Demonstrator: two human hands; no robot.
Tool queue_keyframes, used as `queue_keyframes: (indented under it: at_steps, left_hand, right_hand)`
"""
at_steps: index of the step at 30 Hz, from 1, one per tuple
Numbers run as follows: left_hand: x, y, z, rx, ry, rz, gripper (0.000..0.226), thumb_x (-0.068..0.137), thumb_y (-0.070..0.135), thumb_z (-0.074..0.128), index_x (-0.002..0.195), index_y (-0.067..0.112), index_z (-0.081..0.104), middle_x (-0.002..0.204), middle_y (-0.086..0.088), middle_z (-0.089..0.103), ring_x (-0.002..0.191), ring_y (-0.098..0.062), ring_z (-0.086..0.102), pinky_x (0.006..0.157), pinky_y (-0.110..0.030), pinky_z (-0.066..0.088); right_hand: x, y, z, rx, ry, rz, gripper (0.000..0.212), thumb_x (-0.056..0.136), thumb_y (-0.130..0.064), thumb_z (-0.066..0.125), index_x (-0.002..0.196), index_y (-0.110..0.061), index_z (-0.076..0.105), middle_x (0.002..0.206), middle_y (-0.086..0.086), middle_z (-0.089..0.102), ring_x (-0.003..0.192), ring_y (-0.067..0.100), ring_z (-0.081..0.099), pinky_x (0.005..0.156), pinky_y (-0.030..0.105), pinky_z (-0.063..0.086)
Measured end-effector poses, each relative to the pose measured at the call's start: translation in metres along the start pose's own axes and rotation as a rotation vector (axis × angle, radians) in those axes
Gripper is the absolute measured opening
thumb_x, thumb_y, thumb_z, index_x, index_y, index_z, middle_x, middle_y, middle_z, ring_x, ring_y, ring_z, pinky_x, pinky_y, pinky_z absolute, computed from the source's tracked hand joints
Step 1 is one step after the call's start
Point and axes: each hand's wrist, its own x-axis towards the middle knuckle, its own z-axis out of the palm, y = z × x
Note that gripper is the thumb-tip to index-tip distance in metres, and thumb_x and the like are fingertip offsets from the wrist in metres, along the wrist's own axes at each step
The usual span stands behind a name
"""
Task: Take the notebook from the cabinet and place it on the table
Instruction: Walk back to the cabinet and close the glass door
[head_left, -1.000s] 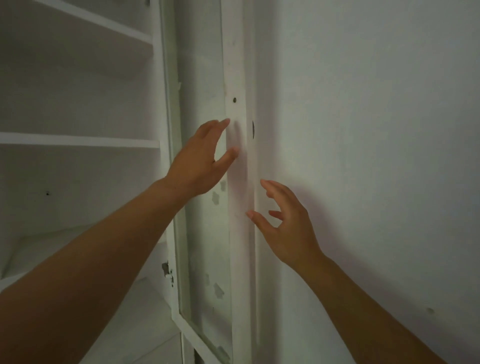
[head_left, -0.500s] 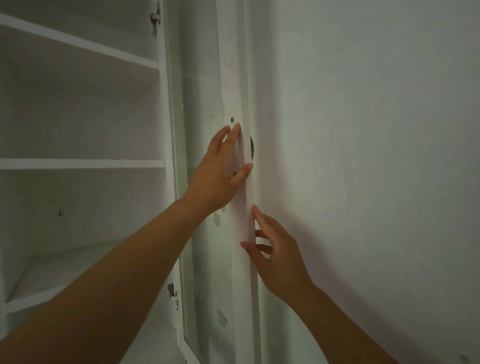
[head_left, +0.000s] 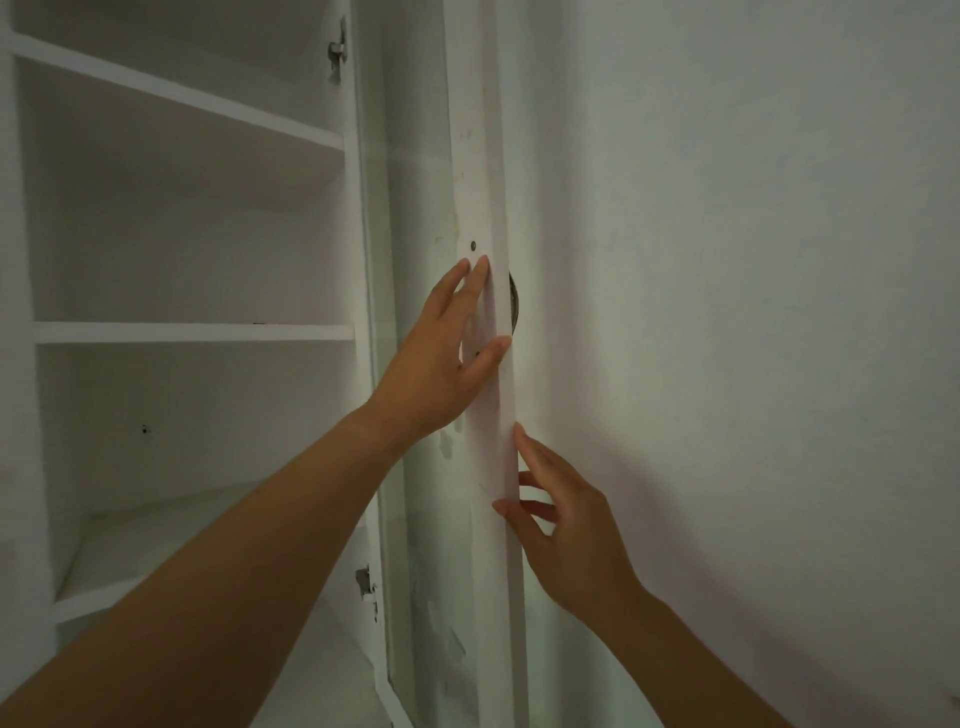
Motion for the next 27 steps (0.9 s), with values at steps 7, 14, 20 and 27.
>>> queue_keyframes:
  at_steps: [7, 14, 20, 27]
  left_hand:
    - [-0.019, -0.012, -0.043, -0.037, -0.037, -0.009, 0.074, 0.085, 0.047, 0.048, 0.145, 0.030, 0.007, 0.155, 0.008, 0.010, 0.140, -0.017, 0.019, 0.107, -0.047, 0.034]
    - [-0.039, -0.030, -0.086, -0.070, -0.046, 0.002, 0.072, 0.086, 0.043, 0.049, 0.145, 0.031, 0.009, 0.154, 0.006, 0.017, 0.138, -0.015, 0.025, 0.107, -0.049, 0.034]
    - [-0.056, -0.049, -0.119, -0.086, -0.050, 0.019, 0.071, 0.088, 0.038, 0.052, 0.144, 0.030, 0.010, 0.153, 0.006, 0.020, 0.136, -0.014, 0.028, 0.107, -0.047, 0.035]
    - [-0.066, -0.069, -0.150, -0.131, -0.014, 0.036, 0.073, 0.087, 0.026, 0.058, 0.144, 0.027, 0.013, 0.152, 0.007, 0.022, 0.136, -0.010, 0.027, 0.107, -0.044, 0.036]
  right_hand:
    - [-0.008, -0.031, 0.027, 0.018, -0.011, -0.035, 0.054, 0.078, -0.043, 0.055, 0.123, -0.050, 0.025, 0.129, -0.026, 0.040, 0.110, 0.001, 0.053, 0.089, 0.015, 0.047]
    - [-0.016, -0.059, 0.063, 0.062, -0.036, -0.019, 0.056, 0.081, -0.043, 0.054, 0.129, -0.049, 0.024, 0.134, -0.027, 0.039, 0.116, -0.002, 0.049, 0.086, 0.010, 0.045]
    - [-0.018, -0.080, 0.097, 0.076, -0.028, -0.002, 0.058, 0.081, -0.049, 0.053, 0.132, -0.047, 0.025, 0.137, -0.022, 0.041, 0.122, 0.007, 0.048, 0.091, 0.017, 0.047]
    - [-0.021, -0.107, 0.132, 0.086, 0.001, -0.020, 0.056, 0.082, -0.041, 0.053, 0.127, -0.051, 0.022, 0.142, -0.016, 0.039, 0.126, 0.005, 0.043, 0.092, 0.012, 0.044]
